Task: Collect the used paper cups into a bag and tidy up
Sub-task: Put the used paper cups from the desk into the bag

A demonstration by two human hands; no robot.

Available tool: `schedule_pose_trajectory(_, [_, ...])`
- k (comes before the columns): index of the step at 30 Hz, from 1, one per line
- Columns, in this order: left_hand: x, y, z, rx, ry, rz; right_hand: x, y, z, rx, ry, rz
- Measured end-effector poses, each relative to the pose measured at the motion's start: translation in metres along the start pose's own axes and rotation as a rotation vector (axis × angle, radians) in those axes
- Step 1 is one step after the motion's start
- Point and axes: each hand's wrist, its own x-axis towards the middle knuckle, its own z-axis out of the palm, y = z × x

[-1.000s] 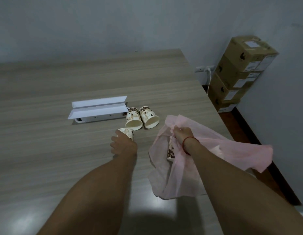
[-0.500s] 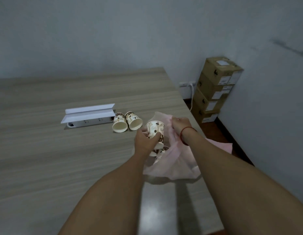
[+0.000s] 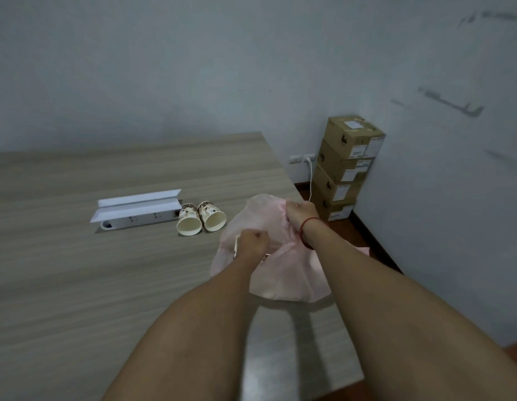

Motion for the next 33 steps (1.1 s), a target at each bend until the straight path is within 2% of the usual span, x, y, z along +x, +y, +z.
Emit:
schedule_pose_trajectory(5, [0.035,-0.007,-0.037,0.077,0.196,-0.010,0.022,0.002,0.032,0.002,-0.034,0.022])
schedule_pose_trajectory(15, [0.131,-0.041,-0.092,0.260,0.435,-0.235,0.081,0.028,0.112,-0.178,-0.020,0.138])
schedule_pose_trajectory(21, [0.185,-0.064,-0.107,0.292,0.440,-0.321,0.105,0.041,0.142,-0.311,0.011,0.180])
schedule_pose_trajectory(24, [0.207,-0.075,-0.107,0.211,0.395,-0.360,0.116,0.050,0.143,-0.349,0.038,0.203])
schedule_pose_trajectory(28, [0.220,-0.085,-0.098,0.038,0.312,-0.503,0.120,0.058,0.140,-0.335,0.078,0.228])
schedule_pose_trajectory(33, [0.203,-0.080,-0.098,0.015,0.397,-0.489,0.109,0.044,0.128,-0.326,0.045,0.211])
